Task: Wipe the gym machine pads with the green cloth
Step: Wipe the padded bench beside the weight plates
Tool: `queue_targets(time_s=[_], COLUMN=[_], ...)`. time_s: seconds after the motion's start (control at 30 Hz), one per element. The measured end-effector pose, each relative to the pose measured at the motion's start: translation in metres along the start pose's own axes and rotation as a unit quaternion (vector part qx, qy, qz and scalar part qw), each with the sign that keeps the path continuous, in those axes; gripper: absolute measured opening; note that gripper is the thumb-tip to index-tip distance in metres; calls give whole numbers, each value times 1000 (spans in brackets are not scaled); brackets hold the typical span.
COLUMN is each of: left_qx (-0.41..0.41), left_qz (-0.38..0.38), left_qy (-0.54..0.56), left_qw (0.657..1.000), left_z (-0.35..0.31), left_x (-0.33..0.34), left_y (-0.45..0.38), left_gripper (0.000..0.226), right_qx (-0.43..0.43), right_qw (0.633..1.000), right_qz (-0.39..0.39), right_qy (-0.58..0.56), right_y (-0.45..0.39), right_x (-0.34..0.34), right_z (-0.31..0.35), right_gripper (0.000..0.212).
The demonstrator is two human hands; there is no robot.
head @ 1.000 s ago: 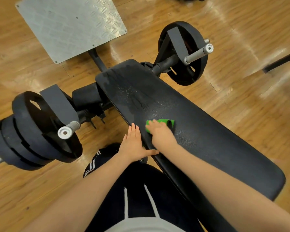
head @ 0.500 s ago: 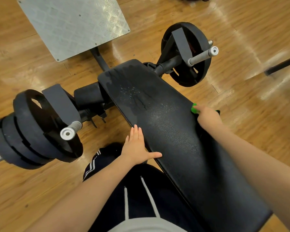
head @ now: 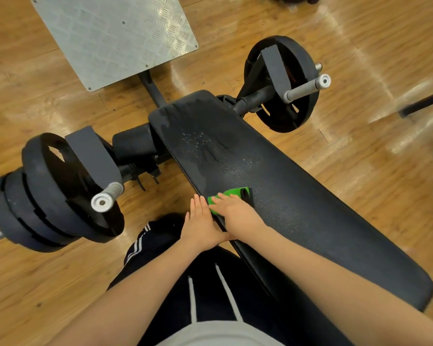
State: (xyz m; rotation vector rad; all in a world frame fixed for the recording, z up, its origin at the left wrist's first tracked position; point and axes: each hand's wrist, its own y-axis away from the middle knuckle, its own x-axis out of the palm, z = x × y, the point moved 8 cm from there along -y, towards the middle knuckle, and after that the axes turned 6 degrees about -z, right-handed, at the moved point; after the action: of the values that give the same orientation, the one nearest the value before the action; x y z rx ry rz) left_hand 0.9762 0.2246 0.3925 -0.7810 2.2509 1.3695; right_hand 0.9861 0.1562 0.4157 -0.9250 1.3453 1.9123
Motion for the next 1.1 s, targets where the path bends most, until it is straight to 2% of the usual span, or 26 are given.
queue_targets(time_s=[0.13,0.2,0.3,0.43,0.57,0.63,0.67,0.8,0.87,0.93,1.07,1.1], left_qx=[-14,-16,-13,-14,-19,-16,-13,1,2,3,-1,-4], left_qz=[9,13,15,18,12,8,5,21,28,30,31,30], left_qy=[8,4,3,0,-7,-13,-17,-15,-13,-17,-19,-19], left_qw=[1000,1000,1000,1000,1000,1000,1000,1000,1000,999,999,999], left_z=[2,3,5,4,5,4,3,-1,-1,-1,-3,-2], left_x=[4,5,5,6,6,5,3,1,2,1,2,2], left_y=[0,0,-1,-3,-2,-1,-1,-1,-1,-1,-3,-3], left_gripper=[143,144,144,140,143,144,144,142,141,141,141,141], right_qx=[-58,-61,-64,-81,-70,-28,11,186,263,286,302,281], right_qw=[998,997,997,995,996,991,991,982,961,949,946,953], right_qz=[18,17,32,49,56,114,116,27,-68,-121,-120,-111], right_qy=[-25,-33,-3,1,2,58,61,10,-44,-56,-3,18], right_y=[37,48,38,16,14,9,1,0,14,19,5,-1], right_x=[-11,-15,-17,-11,-12,-15,-18,-47,-57,-64,-63,-61], right_z=[-8,-20,-17,7,-4,-31,-53,-142,-170,-177,-157,-141], right_gripper=[56,56,55,64,61,63,62,63,57,49,38,35])
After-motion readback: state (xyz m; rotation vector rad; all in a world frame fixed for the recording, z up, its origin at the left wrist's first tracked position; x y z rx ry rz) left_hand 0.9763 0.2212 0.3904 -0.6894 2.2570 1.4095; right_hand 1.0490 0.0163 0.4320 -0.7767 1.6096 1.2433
